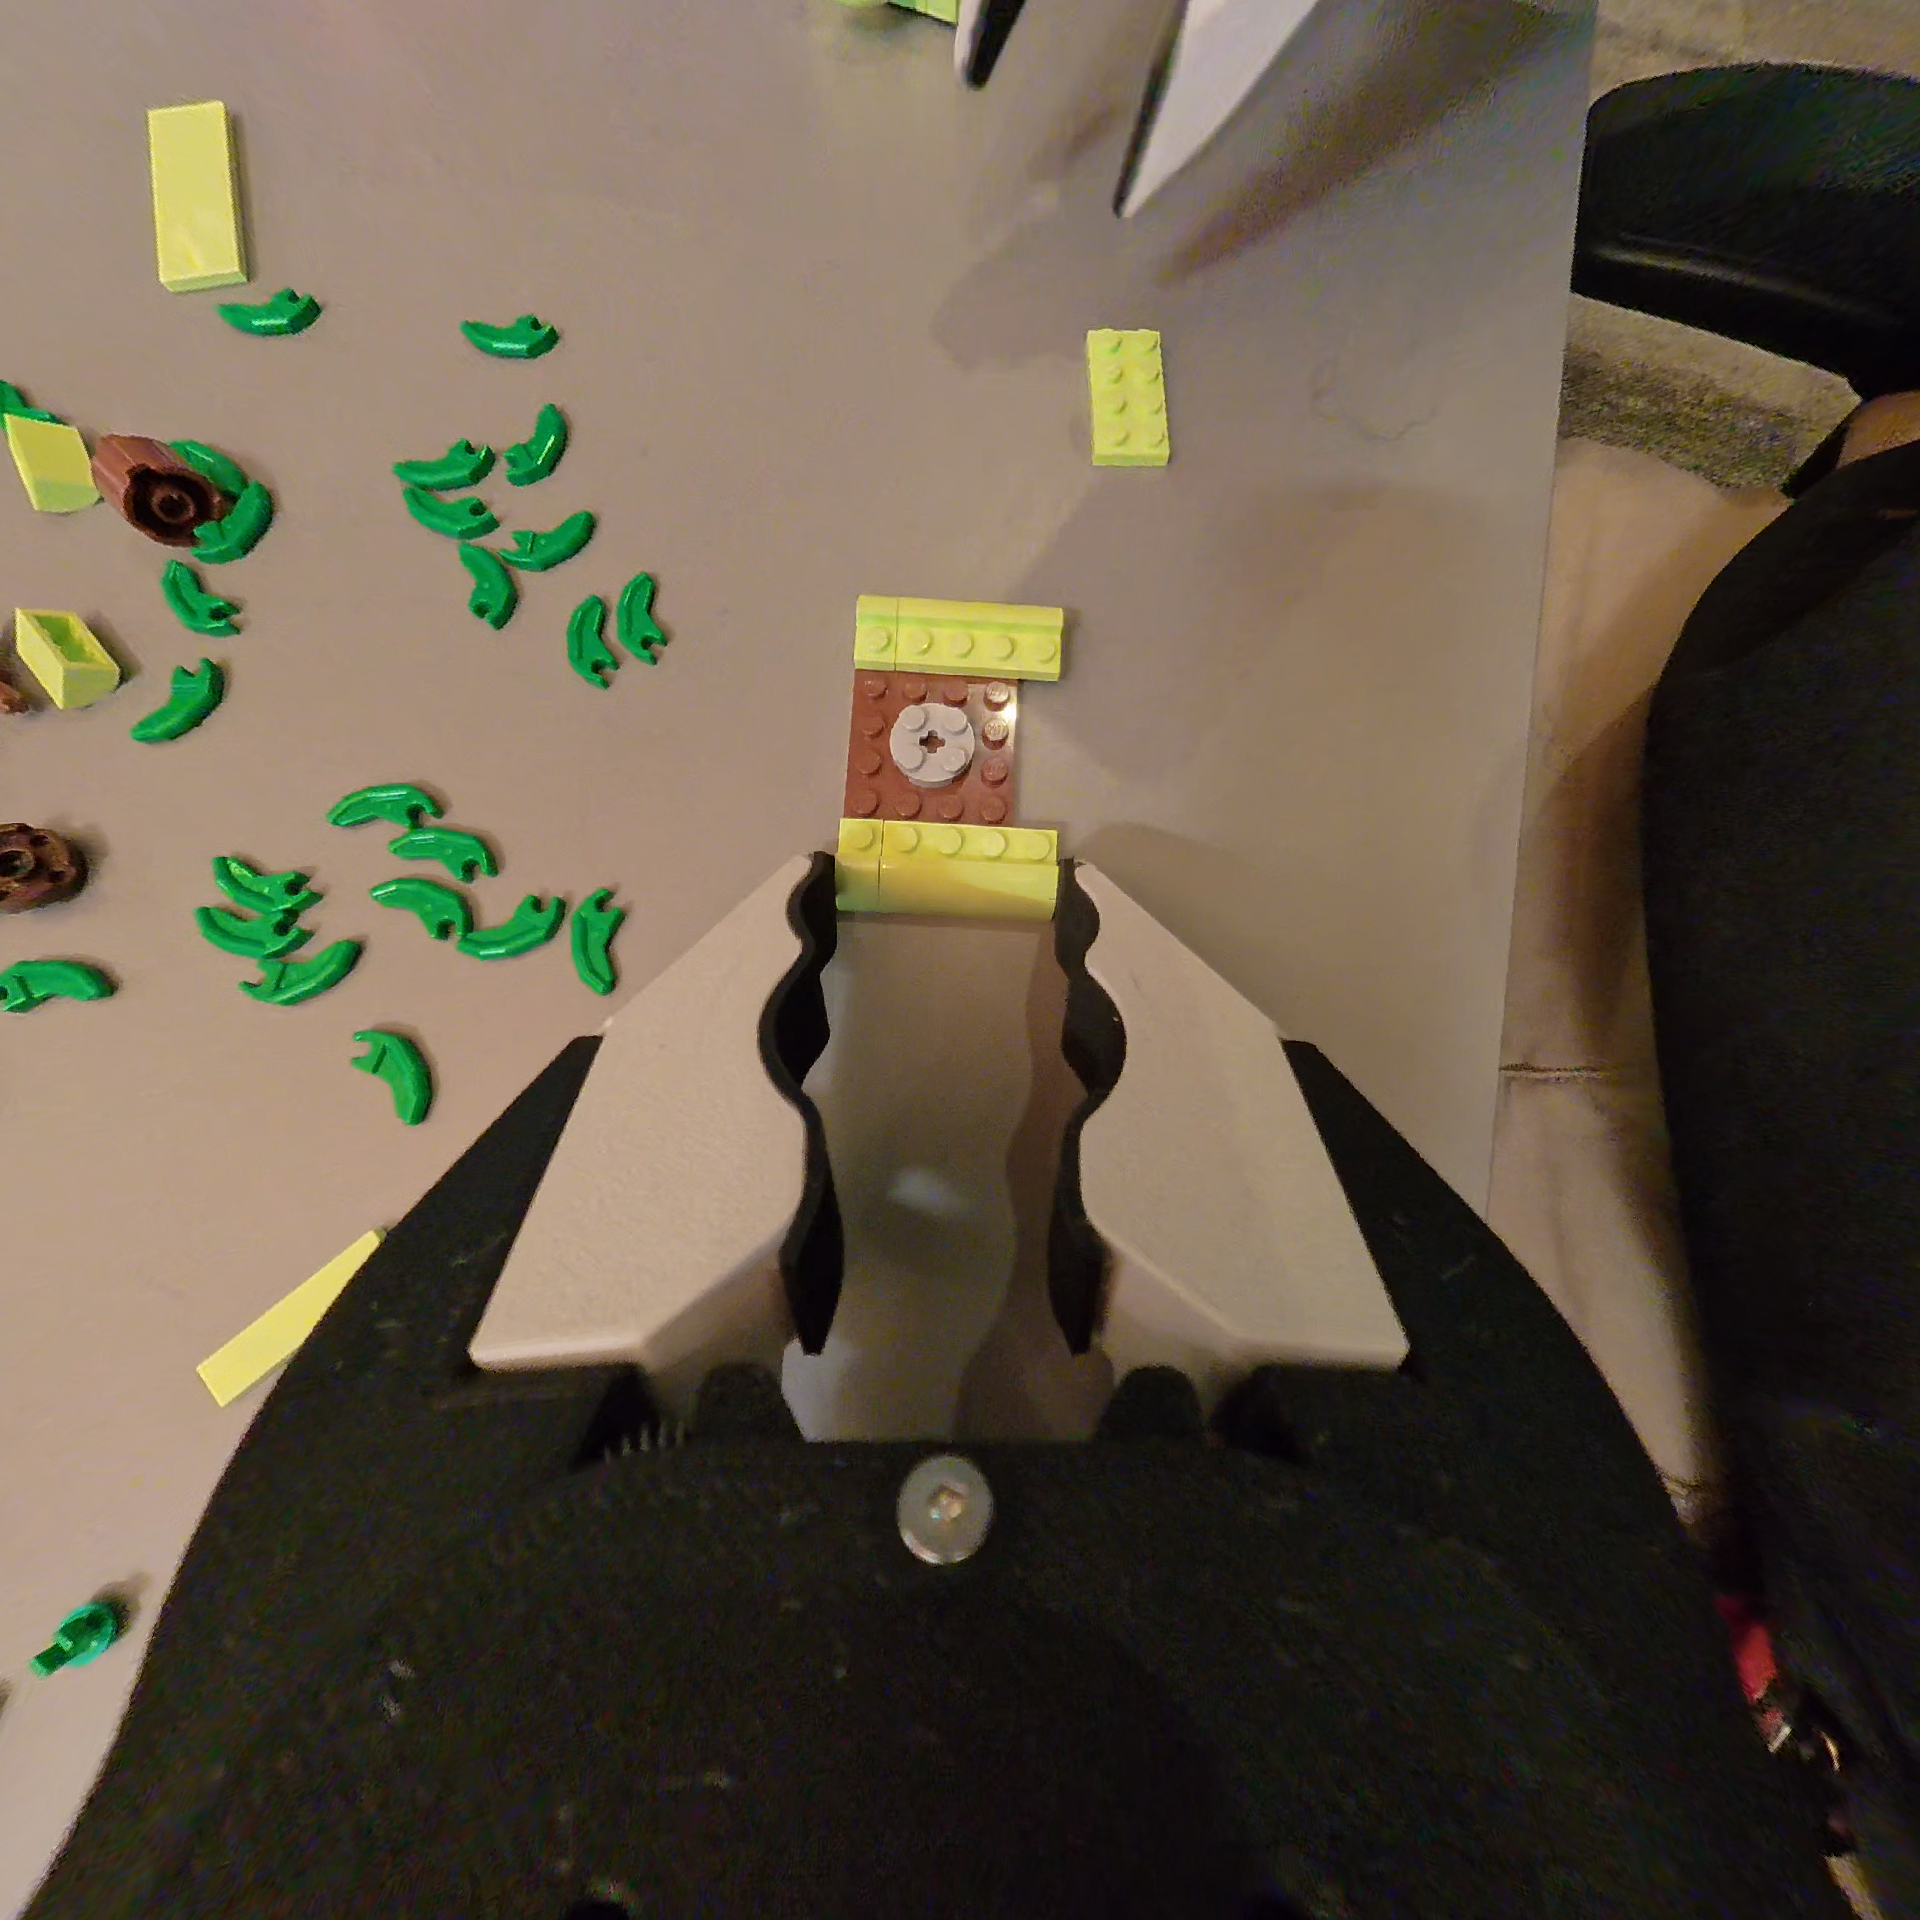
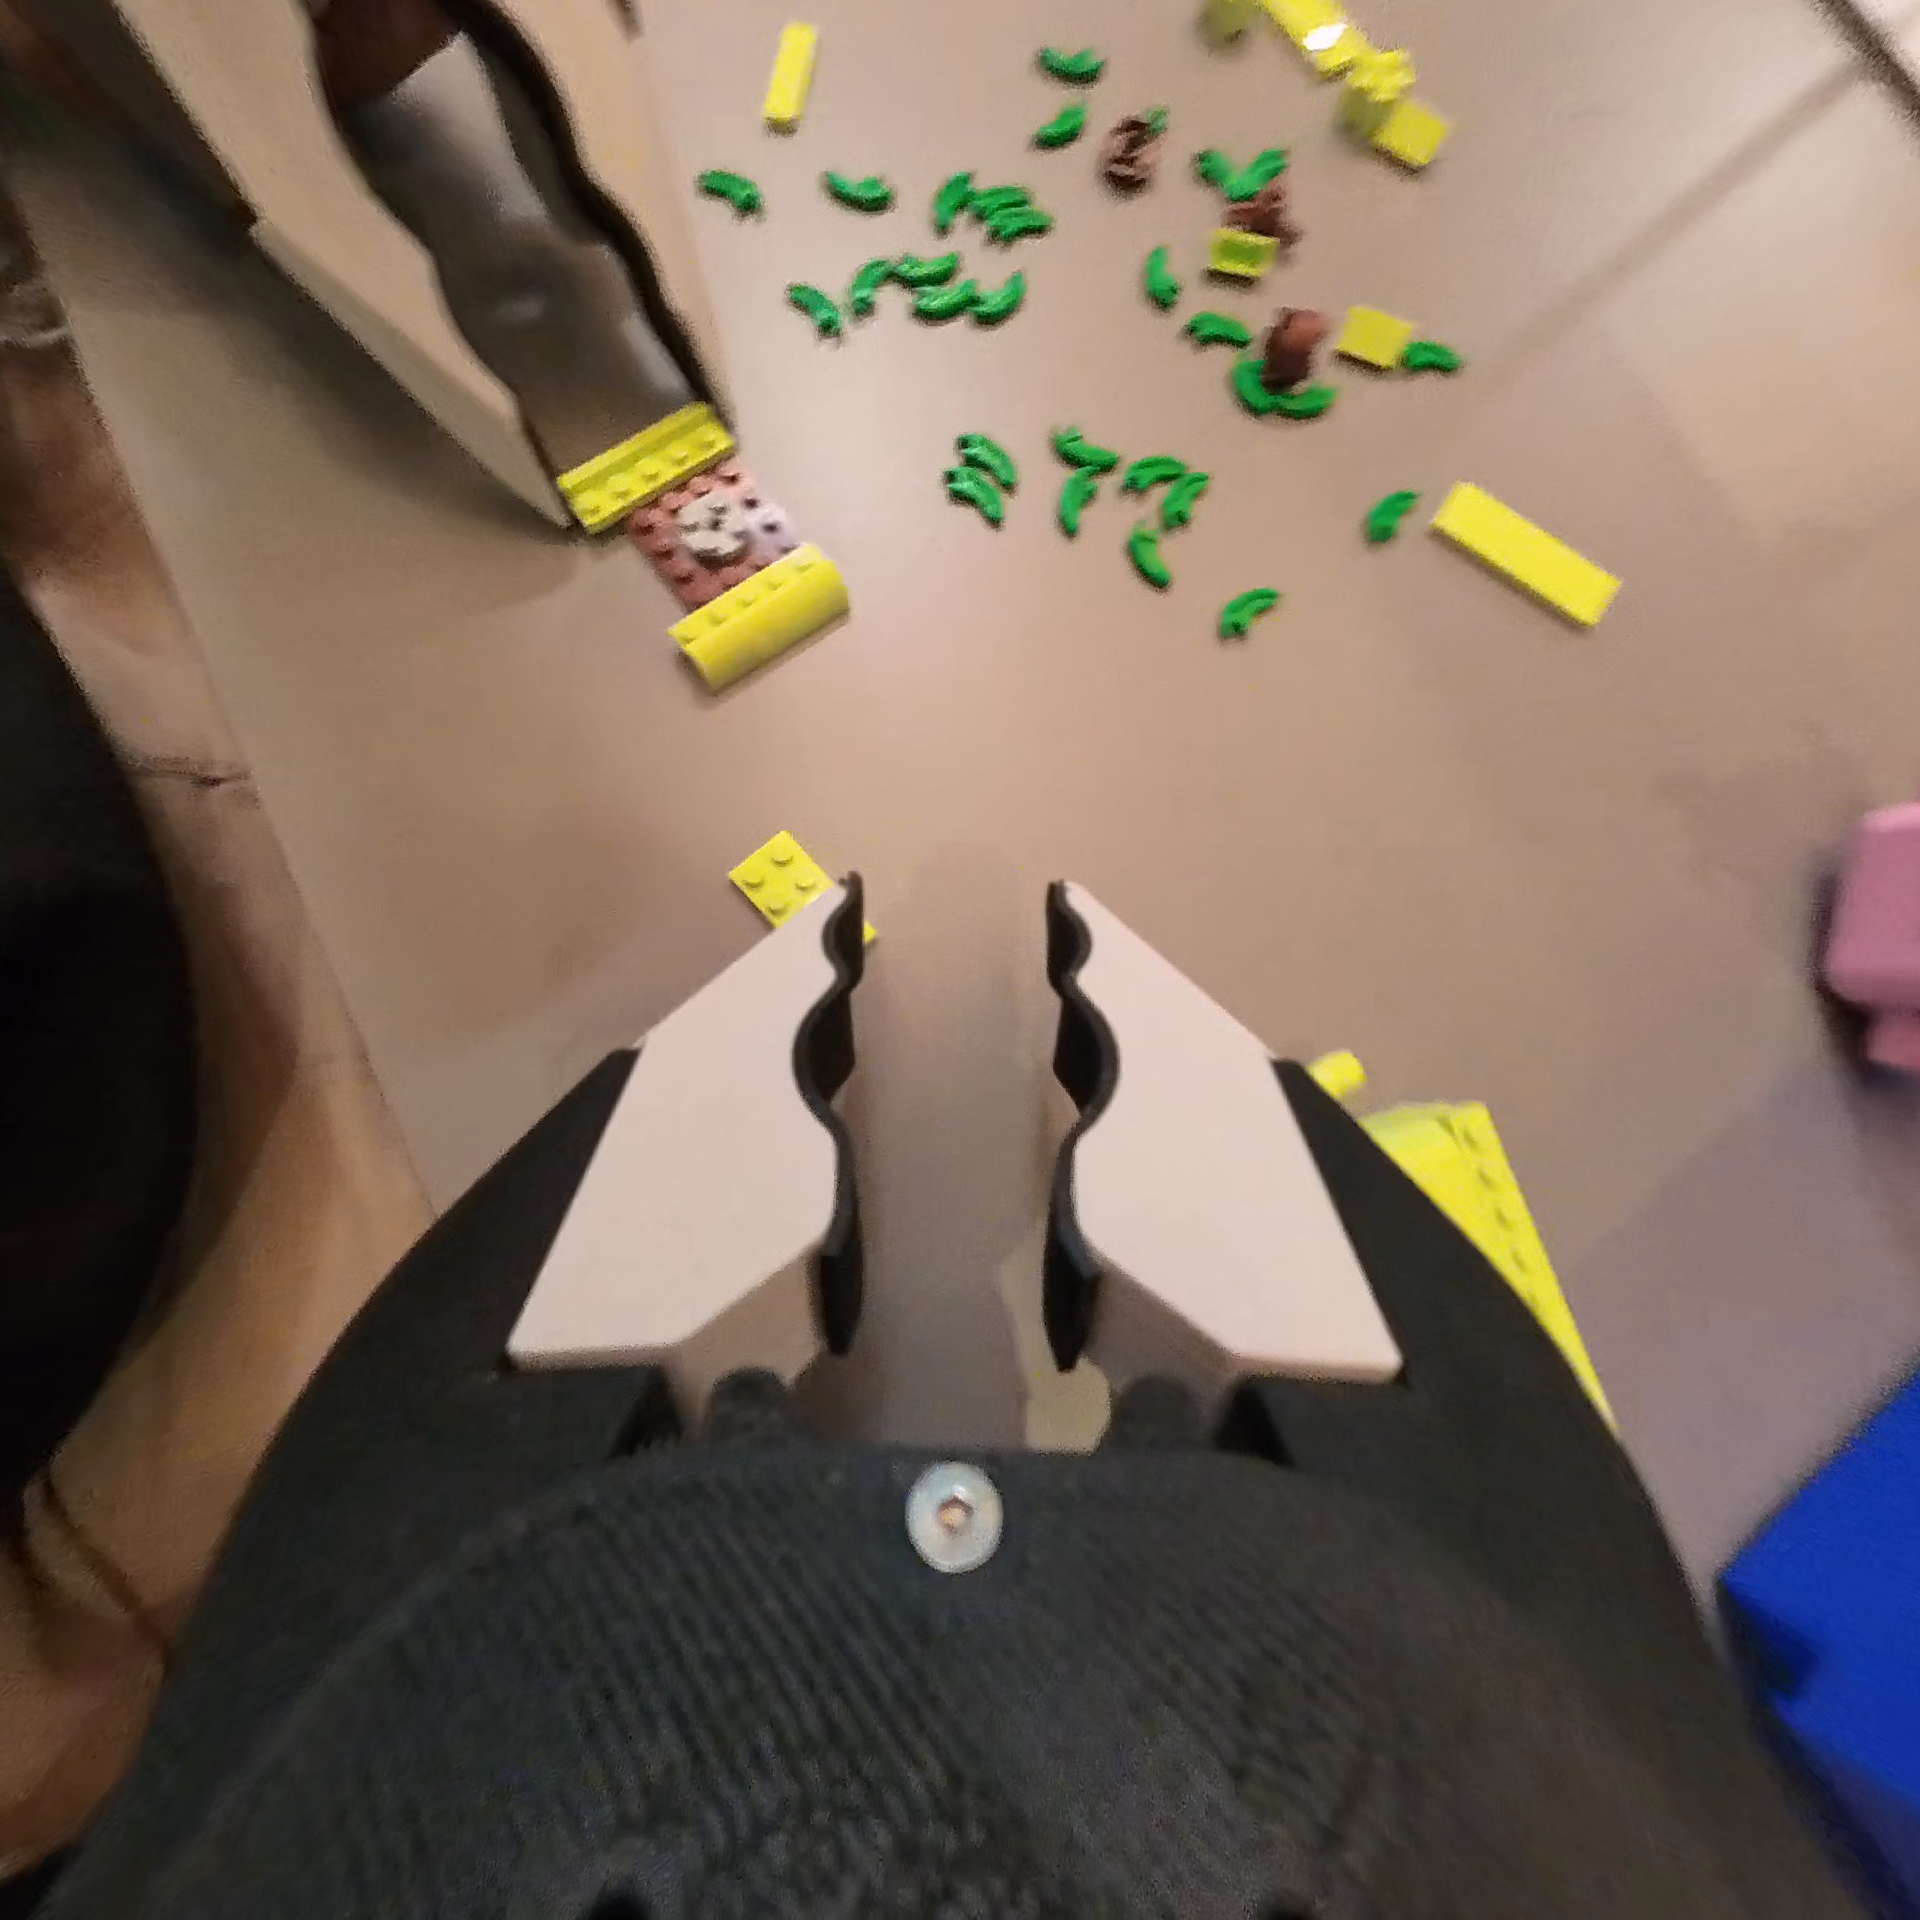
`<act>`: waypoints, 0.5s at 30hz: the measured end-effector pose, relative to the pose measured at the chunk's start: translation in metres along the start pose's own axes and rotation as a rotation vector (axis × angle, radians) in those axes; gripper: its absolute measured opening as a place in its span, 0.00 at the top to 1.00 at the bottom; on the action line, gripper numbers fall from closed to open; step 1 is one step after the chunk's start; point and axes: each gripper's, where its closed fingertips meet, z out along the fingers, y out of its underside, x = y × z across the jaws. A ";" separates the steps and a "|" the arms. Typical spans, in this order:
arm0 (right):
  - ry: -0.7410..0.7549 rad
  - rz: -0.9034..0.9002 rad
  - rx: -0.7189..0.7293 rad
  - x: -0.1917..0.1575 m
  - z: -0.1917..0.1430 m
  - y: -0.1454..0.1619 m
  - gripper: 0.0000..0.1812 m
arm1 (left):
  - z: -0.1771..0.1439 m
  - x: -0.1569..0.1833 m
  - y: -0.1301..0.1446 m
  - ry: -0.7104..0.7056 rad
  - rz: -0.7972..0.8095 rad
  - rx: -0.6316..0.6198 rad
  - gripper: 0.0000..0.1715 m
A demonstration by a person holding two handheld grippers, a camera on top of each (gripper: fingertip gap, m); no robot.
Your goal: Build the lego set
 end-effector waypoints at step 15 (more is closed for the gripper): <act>0.051 0.260 0.066 -0.049 -0.009 0.021 0.82 | 0.000 -0.014 0.001 -0.125 -0.008 -0.006 0.74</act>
